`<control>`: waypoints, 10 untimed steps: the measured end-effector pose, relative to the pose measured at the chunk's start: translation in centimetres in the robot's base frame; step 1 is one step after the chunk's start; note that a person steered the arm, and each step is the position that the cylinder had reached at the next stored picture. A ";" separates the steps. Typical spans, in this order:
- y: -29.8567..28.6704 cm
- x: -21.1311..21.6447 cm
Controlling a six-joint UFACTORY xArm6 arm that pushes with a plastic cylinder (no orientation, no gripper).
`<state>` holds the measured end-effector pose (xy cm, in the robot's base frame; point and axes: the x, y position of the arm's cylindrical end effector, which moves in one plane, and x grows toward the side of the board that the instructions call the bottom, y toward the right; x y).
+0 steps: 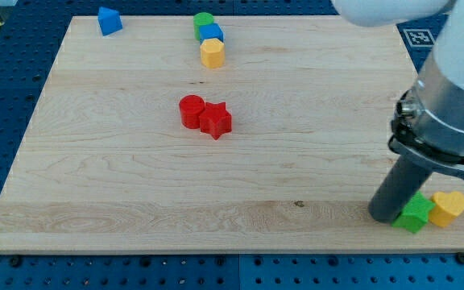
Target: Move your arm towards the red circle
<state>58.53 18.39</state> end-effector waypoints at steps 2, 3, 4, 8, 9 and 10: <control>1.8 0.0; -4.0 -0.5; -13.2 -2.6; -35.0 -20.5; -30.0 -20.2; -28.2 -18.1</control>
<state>40.39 -9.78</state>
